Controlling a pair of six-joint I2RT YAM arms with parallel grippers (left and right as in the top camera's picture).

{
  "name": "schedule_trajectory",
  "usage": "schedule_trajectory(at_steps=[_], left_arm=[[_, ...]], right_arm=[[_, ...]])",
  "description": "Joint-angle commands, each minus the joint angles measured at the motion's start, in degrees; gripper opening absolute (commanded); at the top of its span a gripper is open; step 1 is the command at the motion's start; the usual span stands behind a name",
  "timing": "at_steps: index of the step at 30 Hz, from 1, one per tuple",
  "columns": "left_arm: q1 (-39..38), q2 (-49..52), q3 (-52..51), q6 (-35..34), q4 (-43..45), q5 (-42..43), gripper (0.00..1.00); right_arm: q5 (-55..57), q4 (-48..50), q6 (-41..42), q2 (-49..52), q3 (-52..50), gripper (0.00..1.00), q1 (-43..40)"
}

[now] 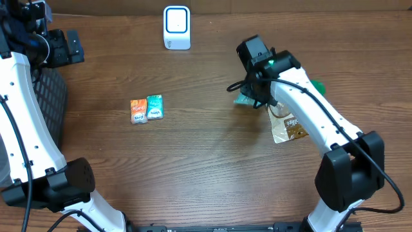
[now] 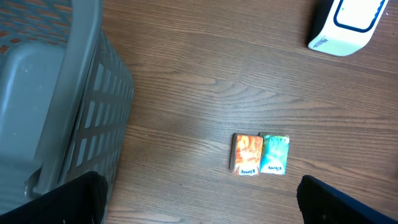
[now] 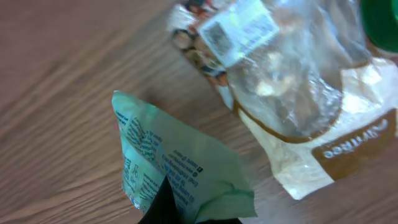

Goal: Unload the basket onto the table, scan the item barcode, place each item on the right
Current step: 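Move the wipes pack right and release it beside the snack bag, then reach the right gripper to the teal pack and grasp it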

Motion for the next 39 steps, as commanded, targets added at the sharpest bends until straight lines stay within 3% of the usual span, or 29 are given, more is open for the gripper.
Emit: schedule_trajectory(at_steps=[1, 6, 7, 12, 13, 19, 24, 29, 39], left_arm=[[0.1, -1.0, 1.1, 0.9, 0.0, 0.4, 1.0], [0.1, -1.0, 1.1, 0.9, 0.0, 0.4, 1.0], [0.1, -1.0, 1.1, 0.9, 0.0, 0.4, 0.99], [0.1, -1.0, 1.1, 0.9, 0.0, 0.4, 1.0], [0.1, -0.9, 1.1, 0.9, 0.0, 0.4, 0.99], [0.1, -1.0, 1.1, 0.9, 0.0, 0.4, 0.99], [0.1, -0.9, 1.1, 0.9, 0.0, 0.4, 1.0], [0.1, -0.9, 1.1, 0.9, 0.0, 0.4, 1.0], [0.1, -1.0, 1.1, 0.9, 0.0, 0.4, 0.99]], right_arm=[[6.3, 0.5, 2.8, -0.8, -3.2, 0.04, -0.3], [7.3, 0.3, 2.7, -0.8, -5.6, 0.17, -0.3], [7.3, -0.4, 2.1, -0.8, -6.0, 0.3, -0.3], [8.1, -3.0, -1.2, -0.8, -5.5, 0.65, -0.3], [7.9, -3.5, -1.6, -0.8, -4.8, 0.68, -0.3], [2.5, -8.8, -9.3, -0.8, 5.9, 0.73, -0.3], [-9.2, -8.3, -17.7, -0.8, 13.5, 0.74, -0.2], [-18.6, -3.2, -18.9, -0.8, 12.9, 0.74, -0.1], [-19.9, 1.9, -18.9, -0.8, 10.1, 0.74, 1.4]])
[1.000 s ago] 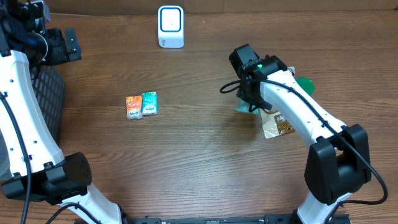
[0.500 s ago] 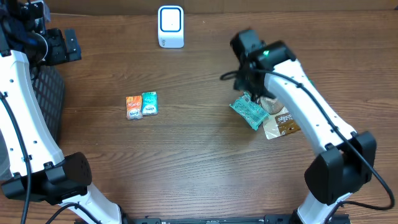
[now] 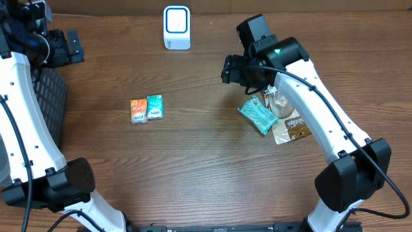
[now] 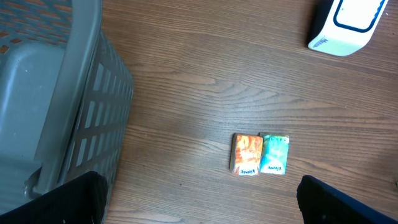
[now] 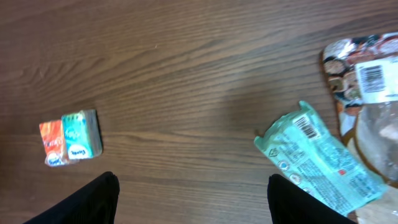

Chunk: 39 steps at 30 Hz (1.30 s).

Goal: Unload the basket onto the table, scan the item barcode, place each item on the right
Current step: 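Reach the right gripper to the teal pack and grasp it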

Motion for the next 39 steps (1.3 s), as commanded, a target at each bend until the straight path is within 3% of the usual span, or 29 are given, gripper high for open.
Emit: schedule_trajectory(at_steps=[1, 13, 23, 31, 39], left_arm=[[0.1, -0.9, 1.1, 0.9, 0.0, 0.4, 1.0], [0.1, -1.0, 1.1, 0.9, 0.0, 0.4, 0.99], [0.2, -0.9, 1.1, 0.9, 0.0, 0.4, 1.0], [0.1, -0.9, 1.1, 0.9, 0.0, 0.4, 1.0], [0.4, -1.0, 1.1, 0.9, 0.0, 0.4, 0.99]], right_arm=[[-1.6, 0.9, -1.4, -0.8, -0.3, 0.73, 0.9], [-1.5, 14.0, 4.5, 0.2, -0.3, 0.71, 8.9], [-5.0, 29.2, 7.2, 12.4, -0.3, 0.68, 14.8], [-12.3, 37.7, 7.2, 22.2, -0.3, 0.6, 14.8], [-16.8, 40.2, 7.2, 28.1, -0.3, 0.47, 15.2]])
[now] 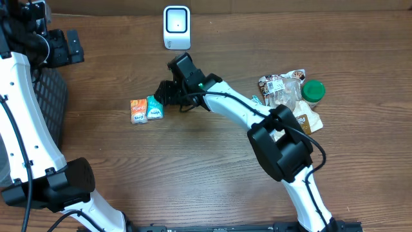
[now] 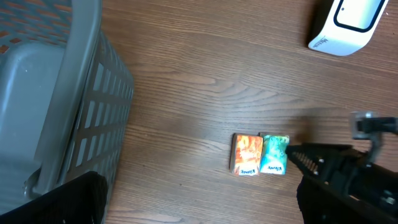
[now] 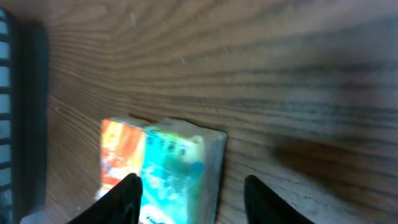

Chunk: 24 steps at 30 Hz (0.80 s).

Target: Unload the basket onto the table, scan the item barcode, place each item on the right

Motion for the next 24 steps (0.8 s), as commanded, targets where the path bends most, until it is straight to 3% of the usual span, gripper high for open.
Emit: schedule_trajectory(at_steps=[1, 13, 17, 20, 24], left_arm=[[0.4, -0.9, 1.1, 0.9, 0.0, 0.4, 0.99], [0.0, -0.9, 1.1, 0.9, 0.0, 0.4, 1.0], [0.1, -0.9, 1.1, 0.9, 0.0, 0.4, 1.0], [0.1, -0.9, 1.1, 0.9, 0.0, 0.4, 1.0], [0.1, -0.9, 1.1, 0.9, 0.0, 0.4, 1.0]], right_arm=[[-2.9, 0.6, -0.4, 2.0, 0.0, 0.45, 0.3], [-4.3, -1.3, -2.9, 2.9, 0.0, 0.39, 2.8], [-2.7, -4.2, -3.0, 2.9, 0.0, 0.25, 3.0], [-2.4, -6.8, -3.0, 2.7, 0.4, 0.04, 2.0], [-2.8, -13.1, -5.7, 1.1, 1.9, 0.04, -1.1]])
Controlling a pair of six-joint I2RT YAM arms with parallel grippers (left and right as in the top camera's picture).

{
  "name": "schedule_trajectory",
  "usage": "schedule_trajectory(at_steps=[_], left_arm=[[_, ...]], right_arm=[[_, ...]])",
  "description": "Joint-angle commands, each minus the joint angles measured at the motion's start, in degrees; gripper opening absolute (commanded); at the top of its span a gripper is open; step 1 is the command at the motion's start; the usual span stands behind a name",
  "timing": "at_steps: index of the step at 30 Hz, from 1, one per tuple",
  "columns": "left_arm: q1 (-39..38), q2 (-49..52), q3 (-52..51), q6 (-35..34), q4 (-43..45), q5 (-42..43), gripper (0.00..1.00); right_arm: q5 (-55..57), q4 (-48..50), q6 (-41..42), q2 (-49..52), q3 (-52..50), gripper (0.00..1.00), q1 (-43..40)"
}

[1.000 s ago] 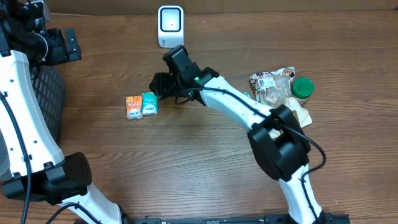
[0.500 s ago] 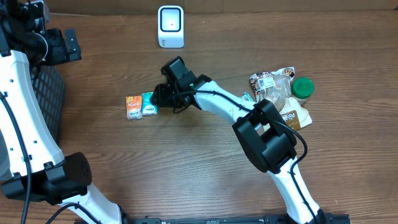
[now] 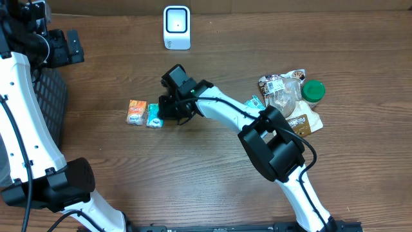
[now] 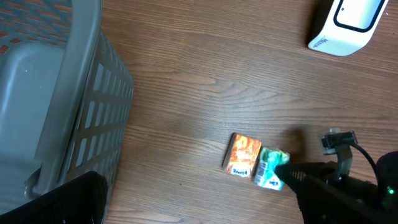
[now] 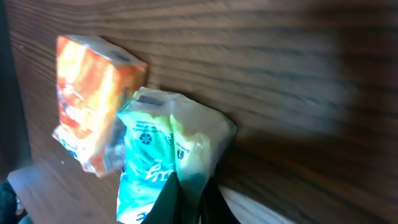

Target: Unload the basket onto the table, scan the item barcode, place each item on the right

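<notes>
Two small tissue packs lie side by side left of the table's middle: a teal one (image 3: 154, 115) (image 4: 271, 168) and an orange one (image 3: 135, 112) (image 4: 239, 155). My right gripper (image 3: 165, 113) (image 5: 186, 190) is low over the table and shut on the teal pack's (image 5: 155, 162) right end, pinching its wrapper. The orange pack (image 5: 87, 118) touches it on the far side. The white barcode scanner (image 3: 176, 27) (image 4: 345, 23) stands at the table's back edge. My left gripper (image 3: 64, 48) (image 4: 199, 202) hangs open, high at the far left, with nothing in it.
A grey slatted basket (image 3: 48, 106) (image 4: 56, 93) stands at the left edge. At the right lie a green-lidded jar (image 3: 313, 90), a clear snack bag (image 3: 282, 90), a brown pouch (image 3: 301, 122) and a green packet (image 3: 255, 102).
My right gripper, which stood open at the teal pack's right side, is now shut on that pack. Both packs have shifted a little left and tilted. The left arm has not moved.
My right gripper first held a green packet beside the pile at the right. Then it was open above the table with that packet lying next to the pile. It then stood open at the teal tissue pack, and now grips it.
</notes>
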Motion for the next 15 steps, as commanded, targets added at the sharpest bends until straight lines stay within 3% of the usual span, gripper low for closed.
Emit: schedule_trajectory(at_steps=[1, 4, 5, 9, 15], left_arm=[[0.1, -0.9, 1.1, 0.9, 0.0, 0.4, 1.0], [0.1, -0.9, 1.1, 0.9, 0.0, 0.4, 1.0], [0.1, -0.9, 1.1, 0.9, 0.0, 0.4, 1.0], [0.1, -0.9, 1.1, 0.9, 0.0, 0.4, 1.0], [0.1, -0.9, 1.1, 0.9, 0.0, 0.4, 0.99]], right_arm=[[1.4, -5.6, -5.6, -1.8, 0.9, 0.04, -3.8], [-4.7, -11.6, -18.2, -4.4, 2.5, 0.04, -6.3], [-8.6, -16.4, -27.2, -6.1, 3.1, 0.04, -7.7], [-12.7, -25.6, -42.9, -9.0, 3.2, 0.04, -10.3], [-11.6, -29.3, -50.8, -8.8, 3.1, 0.04, -11.5]])
